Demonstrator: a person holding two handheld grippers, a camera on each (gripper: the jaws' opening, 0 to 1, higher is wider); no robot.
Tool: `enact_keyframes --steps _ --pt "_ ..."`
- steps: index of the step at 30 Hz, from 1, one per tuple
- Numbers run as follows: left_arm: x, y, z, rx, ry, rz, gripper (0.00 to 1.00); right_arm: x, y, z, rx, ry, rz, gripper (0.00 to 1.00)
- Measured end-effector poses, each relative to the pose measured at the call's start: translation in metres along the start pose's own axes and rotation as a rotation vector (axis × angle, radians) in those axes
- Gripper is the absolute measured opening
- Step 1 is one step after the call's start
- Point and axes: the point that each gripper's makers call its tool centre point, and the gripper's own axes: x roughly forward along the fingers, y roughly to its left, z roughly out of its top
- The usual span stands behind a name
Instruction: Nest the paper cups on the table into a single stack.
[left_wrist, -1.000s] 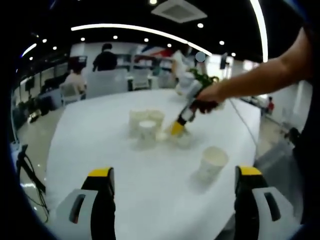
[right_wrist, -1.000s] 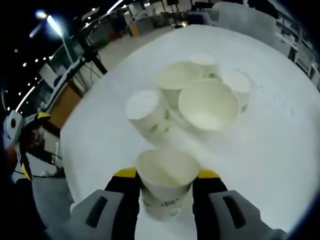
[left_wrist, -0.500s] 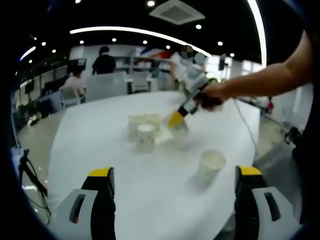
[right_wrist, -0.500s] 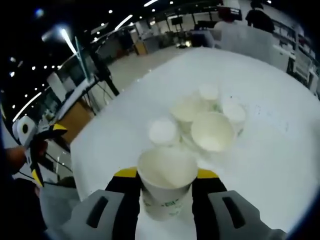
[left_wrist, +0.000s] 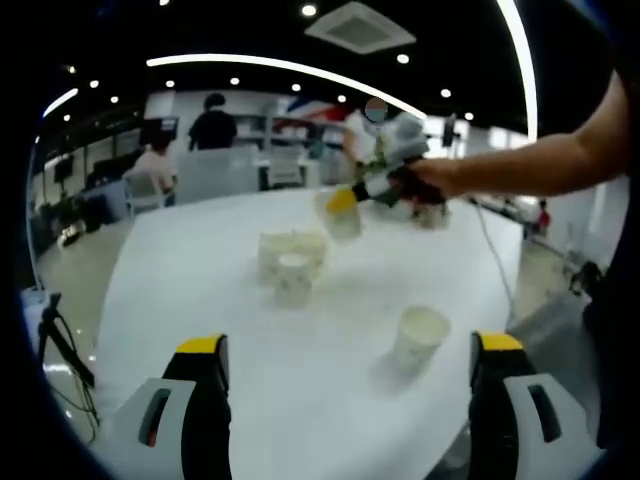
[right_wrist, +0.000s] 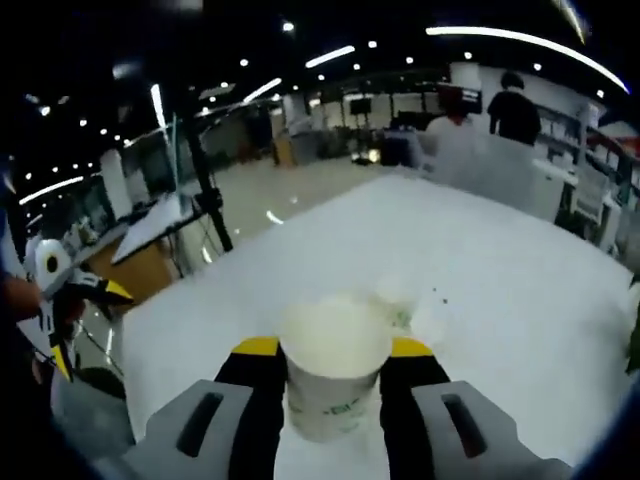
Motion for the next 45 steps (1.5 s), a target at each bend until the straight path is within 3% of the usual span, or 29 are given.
enact_keyframes --steps 3,12,25,45 --pt "-0.002 0.000 -0.001 0.001 0.001 0.002 0.99 -0.004 -0.004 0.021 -0.010 -0.112 -0.019 0.34" --pt "-0.003 -0.001 0.000 -0.002 -0.004 0.001 0.99 -0.018 -0.007 0.050 -0.042 -0.250 -0.058 0.33" --pt "-0.002 -0.006 0.007 0.006 -0.025 -0.025 0.99 -0.024 -0.009 0.053 -0.047 -0.259 -0.071 0.32" --pt "-0.002 -0.015 0.011 0.026 -0.045 -0.029 0.99 -0.046 0.017 0.050 -0.072 -0.318 -0.033 0.31"
